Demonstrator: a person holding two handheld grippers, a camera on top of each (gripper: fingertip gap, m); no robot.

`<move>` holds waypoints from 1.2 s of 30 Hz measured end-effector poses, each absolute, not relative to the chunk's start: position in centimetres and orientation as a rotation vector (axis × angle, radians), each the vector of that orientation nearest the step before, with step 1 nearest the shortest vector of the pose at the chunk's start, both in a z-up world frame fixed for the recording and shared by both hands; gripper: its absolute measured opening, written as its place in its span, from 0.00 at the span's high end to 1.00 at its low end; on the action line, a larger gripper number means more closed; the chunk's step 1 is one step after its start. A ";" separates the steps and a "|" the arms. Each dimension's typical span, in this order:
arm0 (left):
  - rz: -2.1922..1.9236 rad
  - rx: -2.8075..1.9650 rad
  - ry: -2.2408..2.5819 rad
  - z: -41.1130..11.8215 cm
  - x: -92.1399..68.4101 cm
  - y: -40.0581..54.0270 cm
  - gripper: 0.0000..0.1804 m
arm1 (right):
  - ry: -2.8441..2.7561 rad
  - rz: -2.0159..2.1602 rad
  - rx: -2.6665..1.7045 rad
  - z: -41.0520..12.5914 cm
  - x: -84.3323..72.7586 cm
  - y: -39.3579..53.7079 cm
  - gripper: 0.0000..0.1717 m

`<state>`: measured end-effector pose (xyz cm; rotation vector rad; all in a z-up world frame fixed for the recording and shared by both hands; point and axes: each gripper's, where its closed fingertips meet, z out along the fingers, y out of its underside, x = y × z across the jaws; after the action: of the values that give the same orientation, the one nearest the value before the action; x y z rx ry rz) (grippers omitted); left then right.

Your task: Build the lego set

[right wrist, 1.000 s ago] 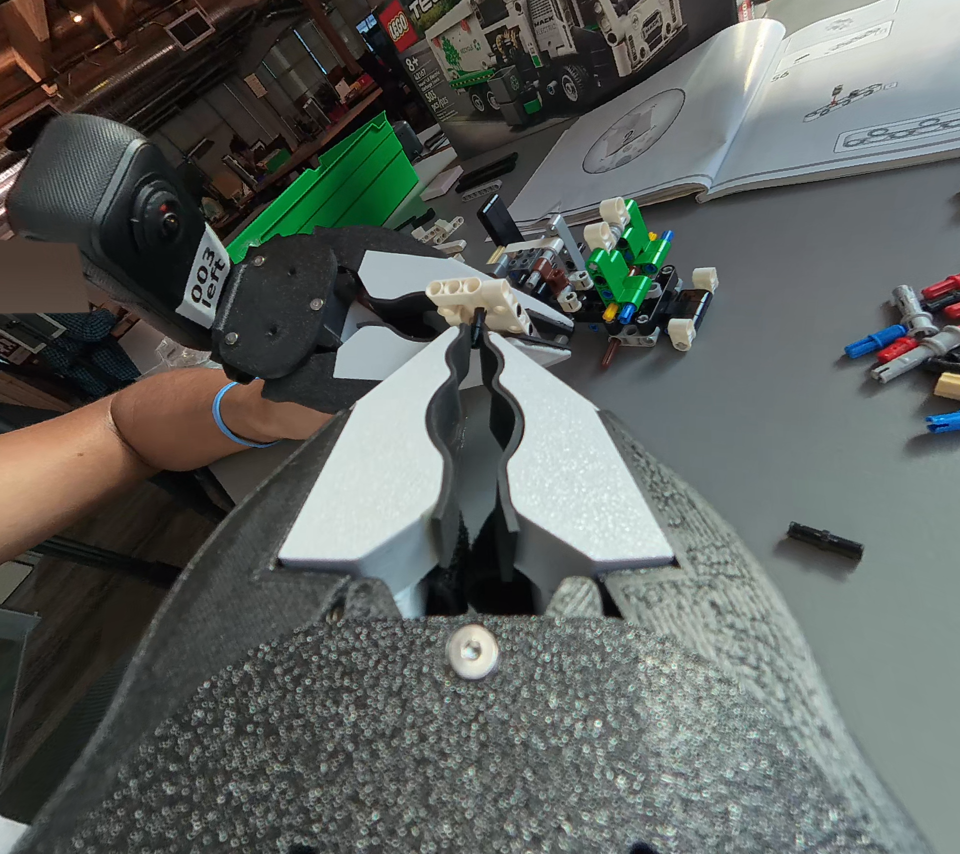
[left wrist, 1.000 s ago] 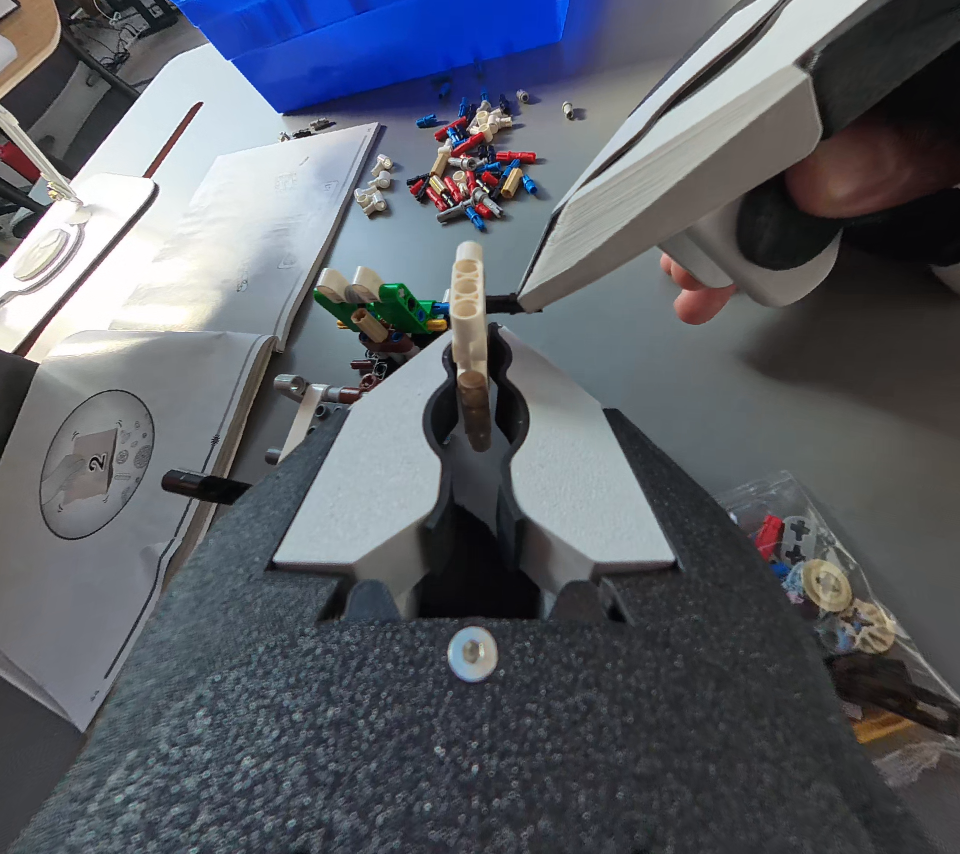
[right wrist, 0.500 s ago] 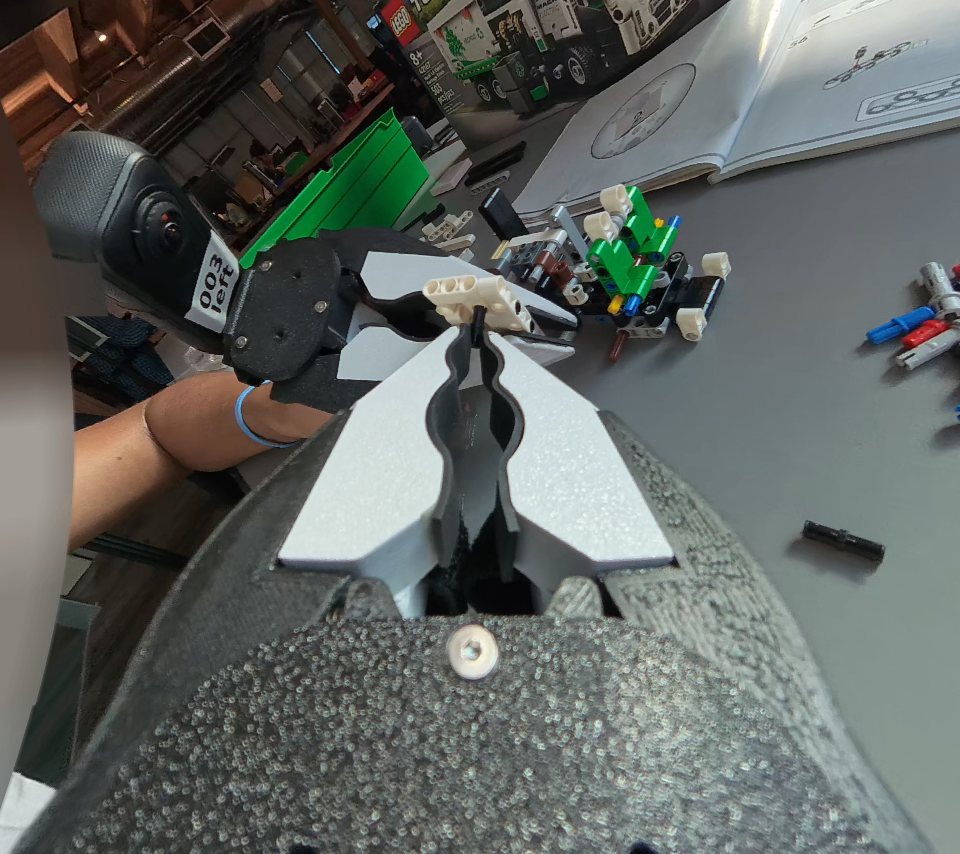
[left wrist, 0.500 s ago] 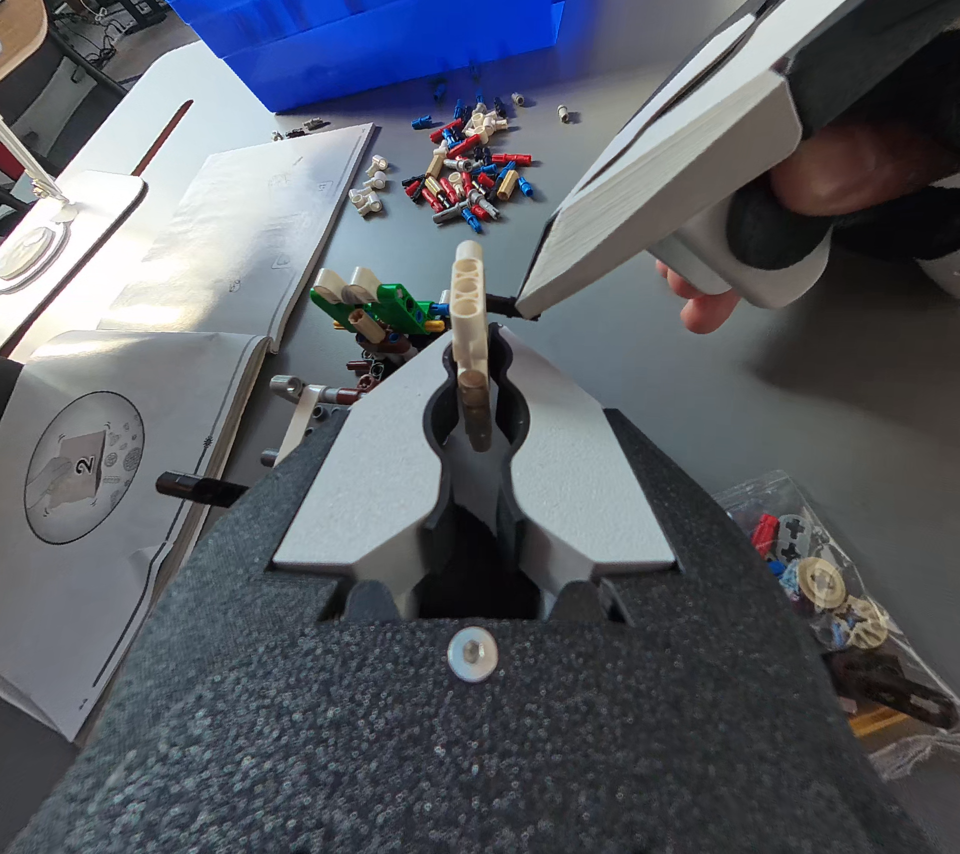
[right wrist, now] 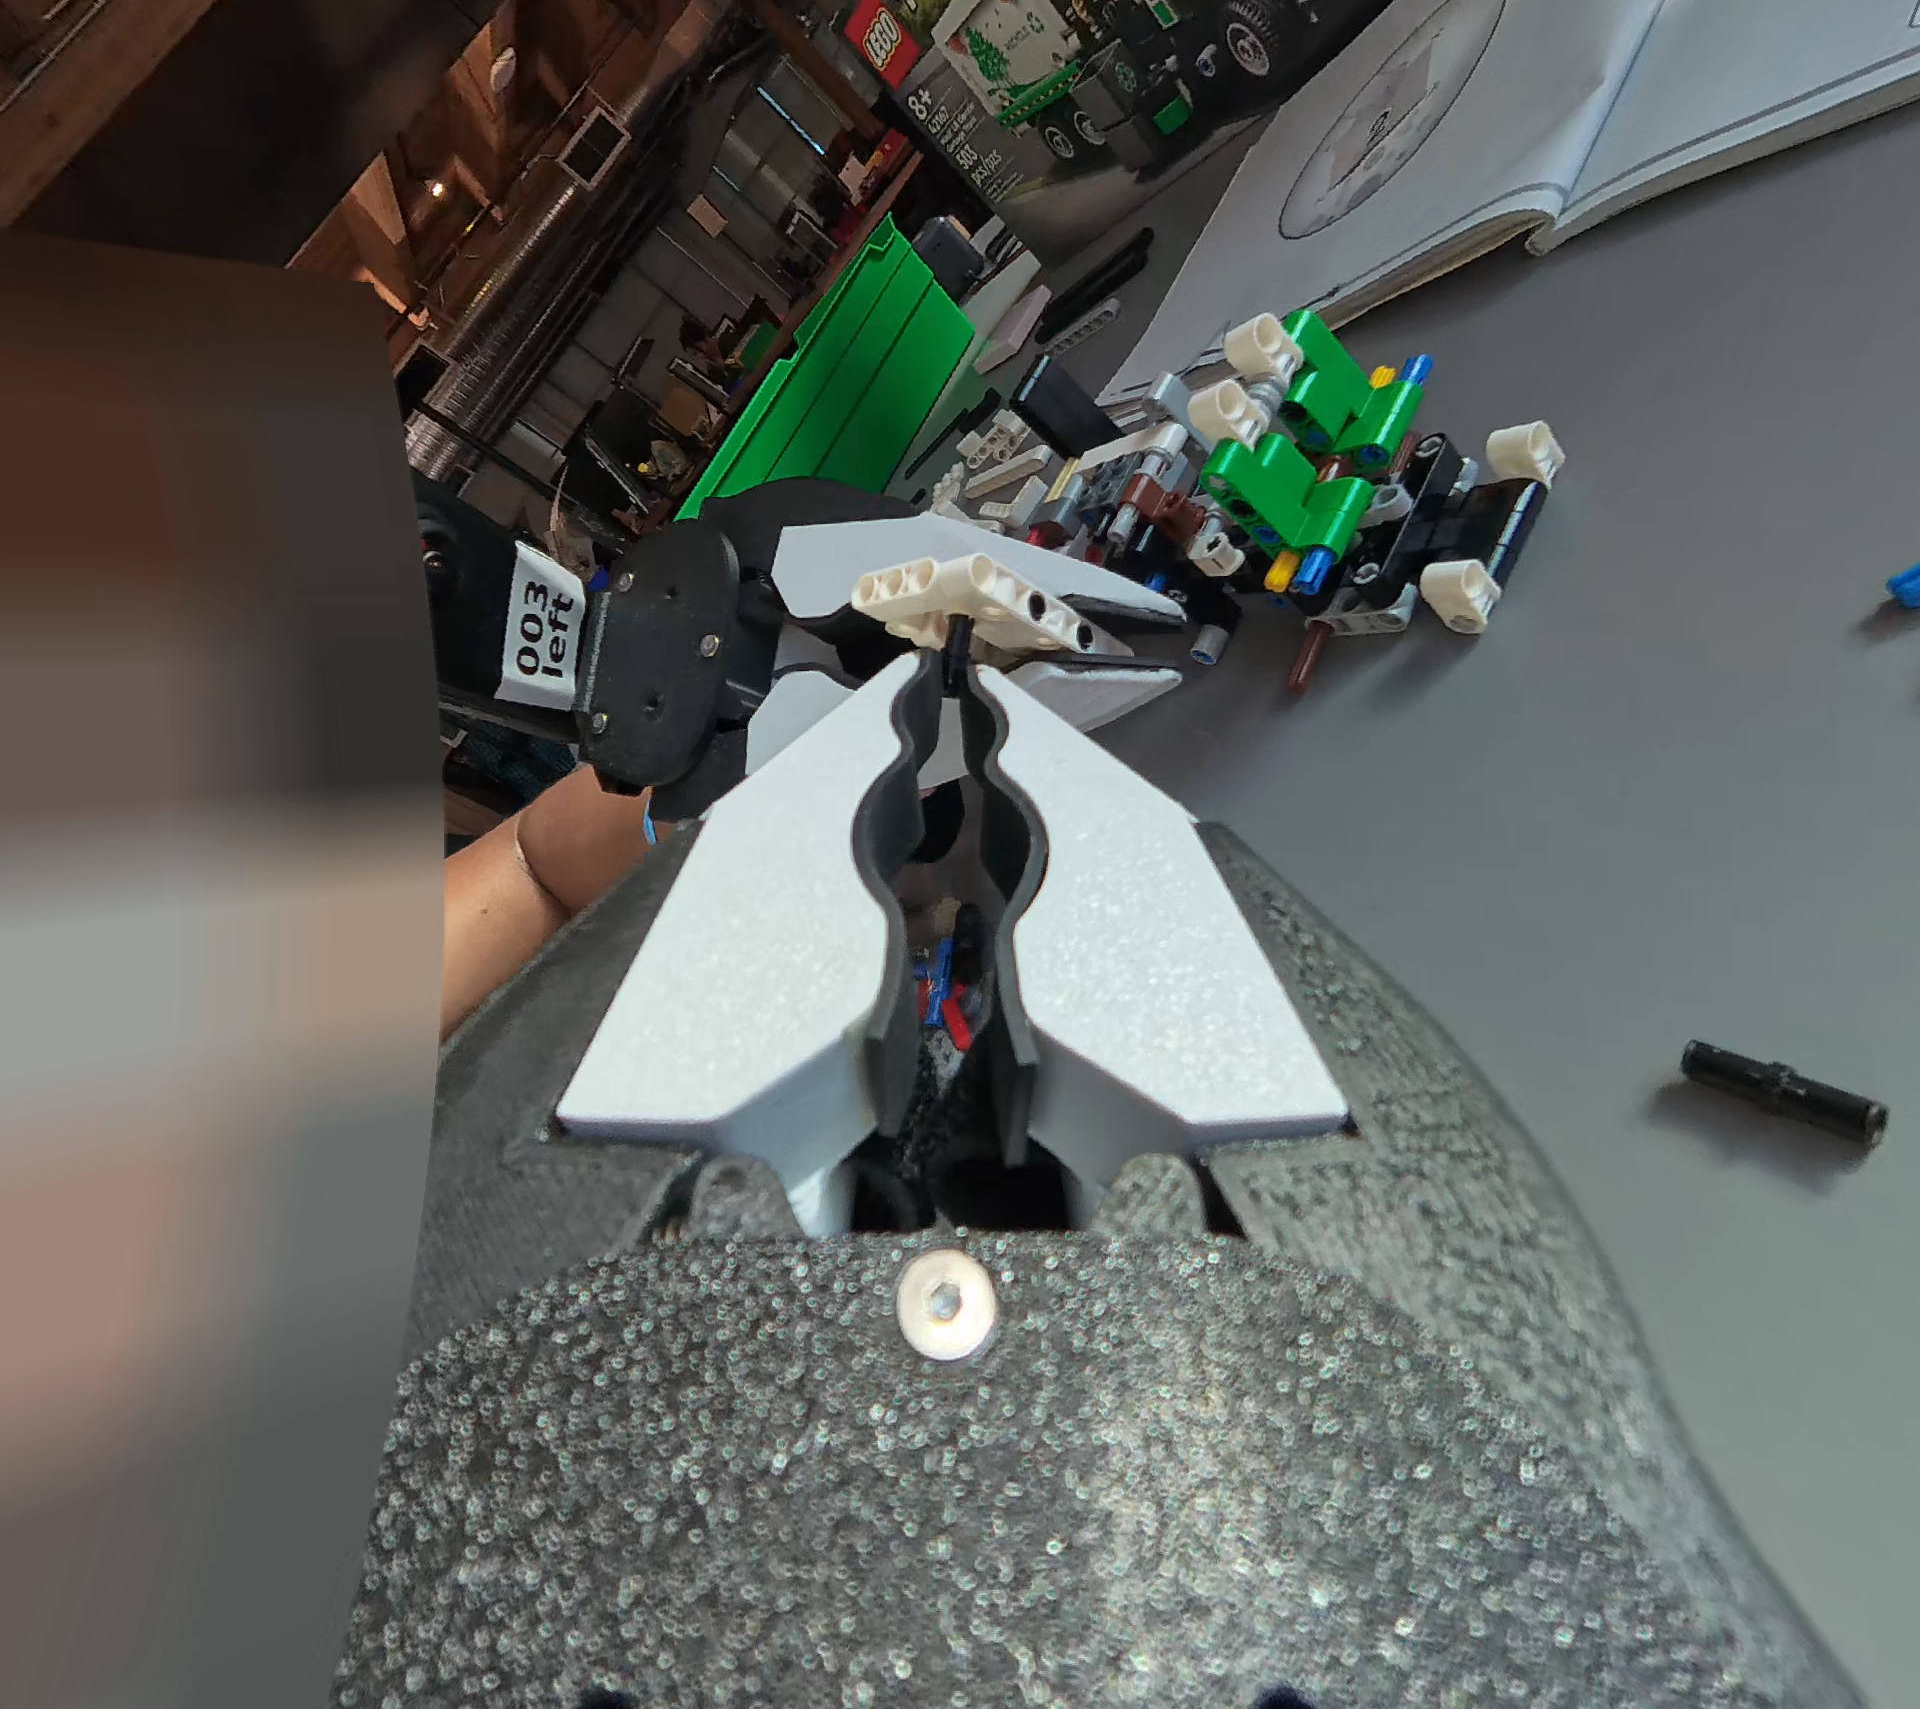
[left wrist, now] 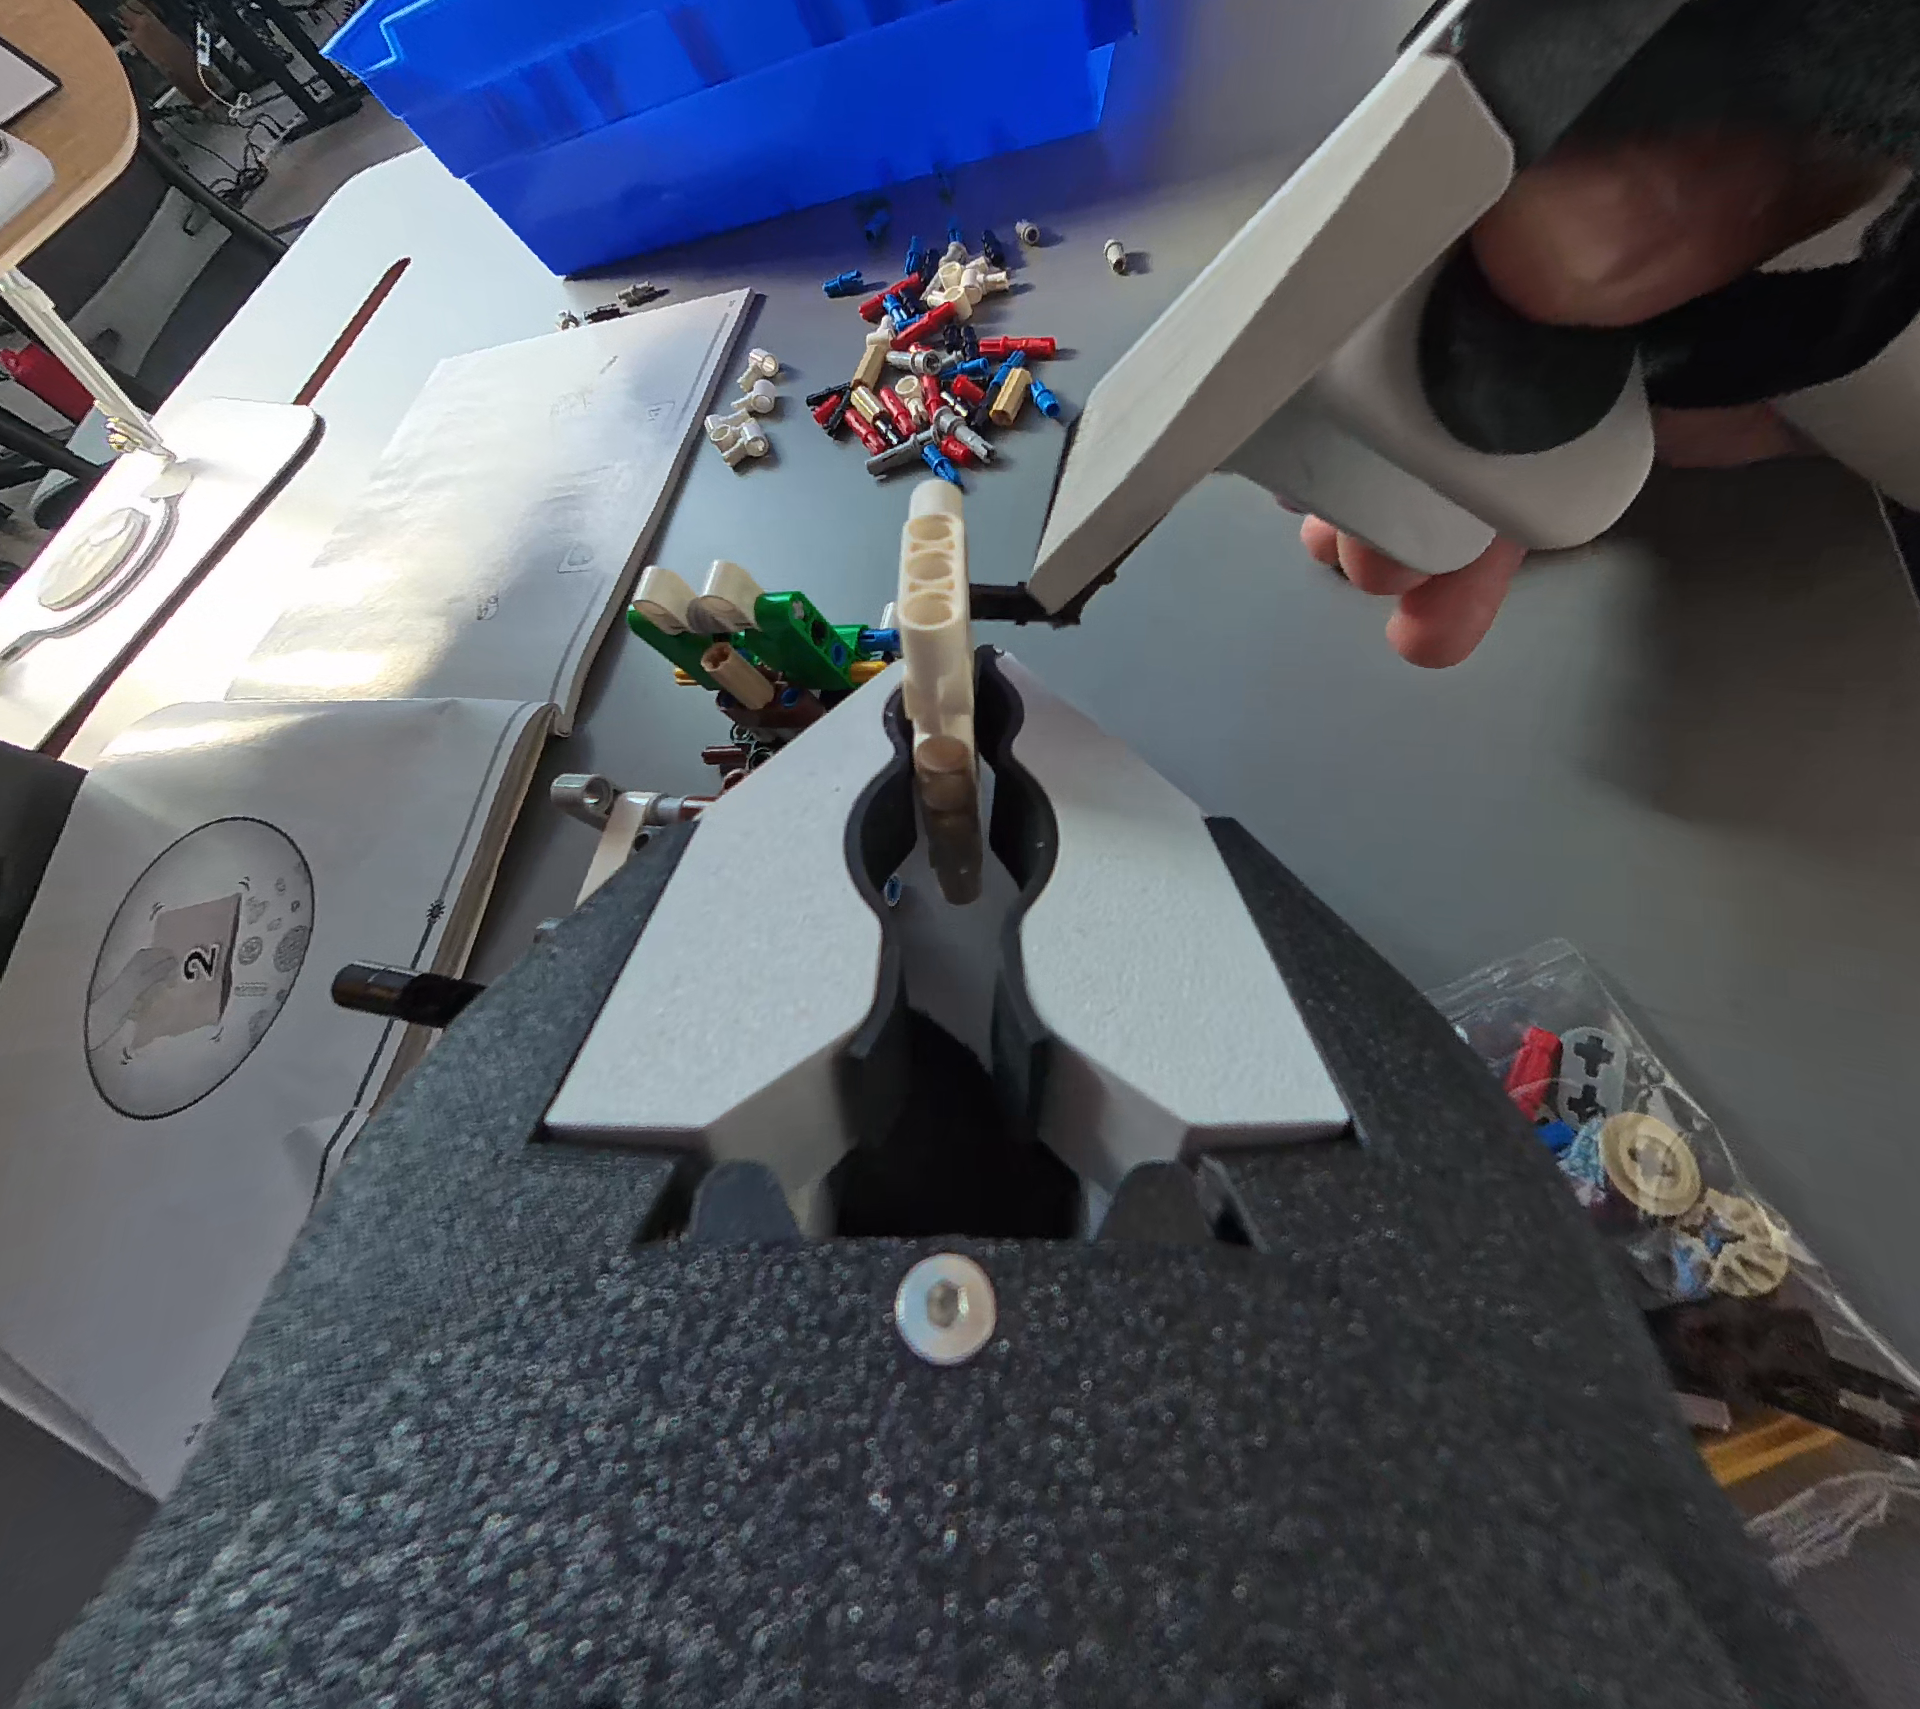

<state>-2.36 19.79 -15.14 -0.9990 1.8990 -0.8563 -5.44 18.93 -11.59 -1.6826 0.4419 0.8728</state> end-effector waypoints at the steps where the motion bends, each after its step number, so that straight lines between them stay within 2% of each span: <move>1: -0.855 -0.998 1.902 -15.2 -2.4 19.8 0.97 | 0.445 0.880 -1.683 -11.6 -5.4 18.9 0.99; 22: -0.866 -0.967 1.909 -15.1 -2.3 19.6 0.97 | 0.453 1.017 -1.680 -11.5 -5.7 18.7 0.99; 36: -0.803 -0.980 1.920 -15.6 -2.2 19.9 0.97 | 0.474 0.896 -1.680 -11.7 -5.1 18.9 1.00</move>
<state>-2.22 19.91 -15.61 -0.9804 1.9201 -0.8030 -5.07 18.88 -11.75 -1.6802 0.4738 0.8955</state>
